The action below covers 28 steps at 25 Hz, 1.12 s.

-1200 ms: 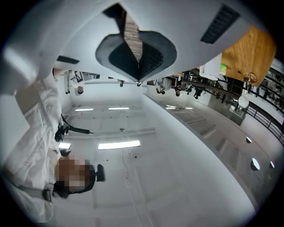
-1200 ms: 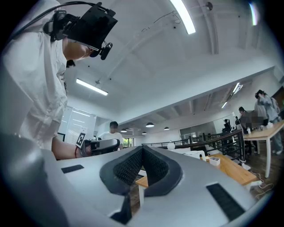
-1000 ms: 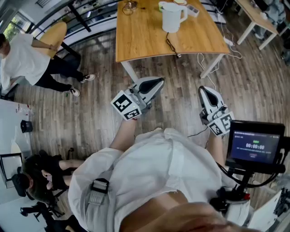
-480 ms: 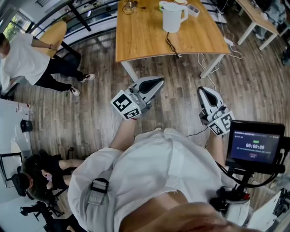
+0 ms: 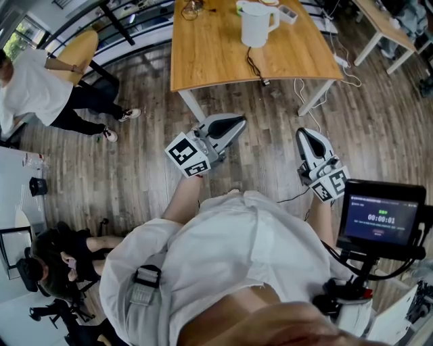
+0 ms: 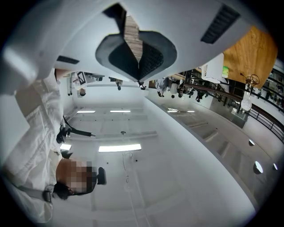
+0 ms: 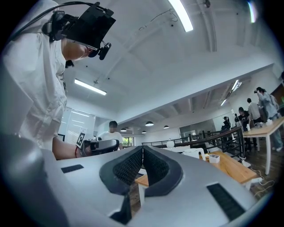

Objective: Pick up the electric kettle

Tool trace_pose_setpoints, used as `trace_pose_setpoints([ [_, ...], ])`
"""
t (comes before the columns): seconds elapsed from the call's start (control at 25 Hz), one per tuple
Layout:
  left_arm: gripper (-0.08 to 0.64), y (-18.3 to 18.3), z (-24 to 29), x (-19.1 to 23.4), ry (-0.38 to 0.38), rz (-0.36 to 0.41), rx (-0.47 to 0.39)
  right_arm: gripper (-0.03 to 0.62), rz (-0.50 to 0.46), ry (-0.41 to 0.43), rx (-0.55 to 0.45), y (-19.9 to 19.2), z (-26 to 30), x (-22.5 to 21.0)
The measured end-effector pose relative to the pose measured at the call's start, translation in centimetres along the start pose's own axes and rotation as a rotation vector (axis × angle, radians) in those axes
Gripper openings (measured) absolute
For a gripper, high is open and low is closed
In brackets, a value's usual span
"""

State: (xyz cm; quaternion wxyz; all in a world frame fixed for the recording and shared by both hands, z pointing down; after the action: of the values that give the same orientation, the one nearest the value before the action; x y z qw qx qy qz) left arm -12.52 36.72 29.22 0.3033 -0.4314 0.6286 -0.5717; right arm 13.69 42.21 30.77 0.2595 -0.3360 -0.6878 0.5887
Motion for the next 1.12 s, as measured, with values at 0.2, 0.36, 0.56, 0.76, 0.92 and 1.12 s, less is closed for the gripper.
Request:
trace_pose_setpoints([
  [0.2, 0.008, -0.6, 2.6, -0.6, 0.015, -0.001, 0.02, 0.009, 0.017, 0.01, 0.001, 0.0, -1.4, -2.4],
  [0.36, 0.008, -1.4, 4.3, -1.9, 0.011, 0.007, 0.022, 0.009, 0.019, 0.021, -0.006, -0.3, -3.1, -3.7],
  [0.56, 0.008, -1.6, 5.0, -2.6, 0.019, 0.016, 0.017, 0.009, 0.017, 0.03, -0.01, -0.1, -3.7, -4.4],
  [0.76, 0.008, -2.3, 5.3, -3.2, 0.022, 0.021, 0.015, 0.009, 0.013, 0.031, -0.014, -0.3, -4.4, -5.1],
  [0.92, 0.008, -2.1, 5.1, -3.0, 0.035, 0.027, 0.008, 0.009, 0.007, 0.042, -0.015, -0.2, -4.1, -5.3],
  [1.12, 0.008, -1.8, 5.1, -2.4, 0.043, 0.034, 0.004, 0.009, -0.002, 0.049, -0.015, 0.0, -3.6, -5.2],
])
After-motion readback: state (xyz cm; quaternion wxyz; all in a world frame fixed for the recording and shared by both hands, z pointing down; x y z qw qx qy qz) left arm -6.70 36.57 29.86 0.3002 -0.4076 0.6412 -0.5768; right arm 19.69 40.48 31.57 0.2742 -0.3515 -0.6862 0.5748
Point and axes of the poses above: the fingertips, and each gripper's own axes: z forward along the fingers, x to its left, y out of its top, the point moved 8 cm from there along -z, backward along the fingers, and after that the axes turned 6 degrees about y, right-handed, at the moved point
